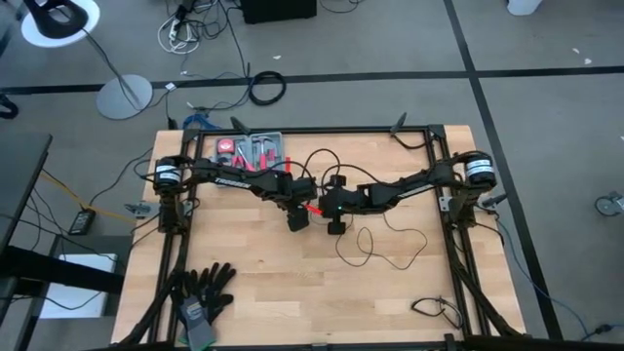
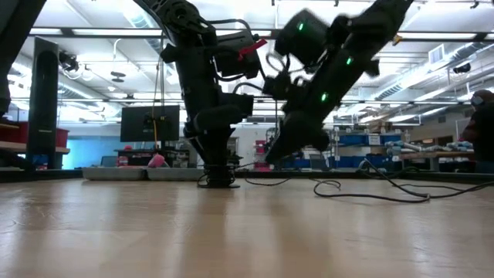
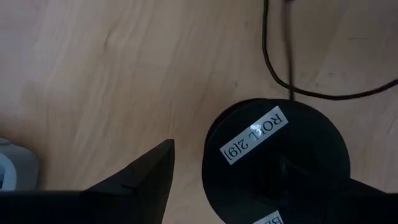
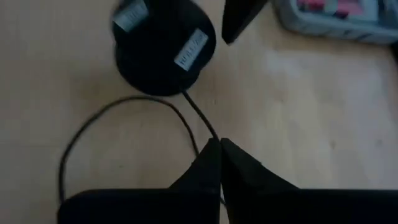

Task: Coil cords
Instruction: Uncoil the black wire from the spool

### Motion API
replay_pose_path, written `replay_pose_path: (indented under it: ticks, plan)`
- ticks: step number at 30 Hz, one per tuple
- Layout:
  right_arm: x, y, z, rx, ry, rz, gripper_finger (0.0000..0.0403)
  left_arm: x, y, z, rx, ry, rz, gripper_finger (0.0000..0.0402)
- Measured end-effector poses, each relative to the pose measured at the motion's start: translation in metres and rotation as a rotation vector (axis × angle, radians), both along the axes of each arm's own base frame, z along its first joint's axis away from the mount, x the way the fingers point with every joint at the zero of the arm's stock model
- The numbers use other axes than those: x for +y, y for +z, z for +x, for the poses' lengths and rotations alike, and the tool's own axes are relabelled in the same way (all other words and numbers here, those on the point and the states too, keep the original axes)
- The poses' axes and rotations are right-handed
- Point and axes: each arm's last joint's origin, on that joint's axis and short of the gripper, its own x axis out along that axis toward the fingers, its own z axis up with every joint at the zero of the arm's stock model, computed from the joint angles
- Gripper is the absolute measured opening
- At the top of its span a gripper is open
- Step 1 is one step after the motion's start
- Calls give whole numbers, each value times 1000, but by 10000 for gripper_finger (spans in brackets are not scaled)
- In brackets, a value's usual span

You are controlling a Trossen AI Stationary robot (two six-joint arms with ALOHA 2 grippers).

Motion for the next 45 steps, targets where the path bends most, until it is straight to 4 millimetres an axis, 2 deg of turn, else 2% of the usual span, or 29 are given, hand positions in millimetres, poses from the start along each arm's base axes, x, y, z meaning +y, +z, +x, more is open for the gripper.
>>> replay_pose_path:
  ticks: [6, 12, 15, 19, 21, 26, 29, 39, 45]
  plan:
    - [7, 31, -22, 49, -46, -26, 1, 0, 0, 0, 0, -2, -1, 243]
    - [18, 50, -55, 108, -139, 31, 1, 0, 0, 1, -11, -3, -2, 243]
    - [28, 47, -75, 59, -161, 70, 1, 0, 0, 2, -26, 0, 4, 243]
    - [41, 31, -104, -43, -215, 94, 1, 1, 1, 5, -54, 5, 15, 243]
    - [45, 23, -112, -131, -208, 132, 2, 2, 1, 6, -62, 6, 16, 243]
    - [49, 8, -117, -427, -149, 199, 16, 2, 1, 6, -63, 9, 21, 243]
    - [48, 3, -117, -490, -95, 161, 34, 2, 1, 6, -64, 10, 21, 243]
    - [35, -20, -85, -378, -78, 52, 145, 2, 1, 6, -66, 11, 22, 243]
    - [30, -23, -75, -349, -63, 0, 174, 2, 2, 7, -76, 11, 24, 243]
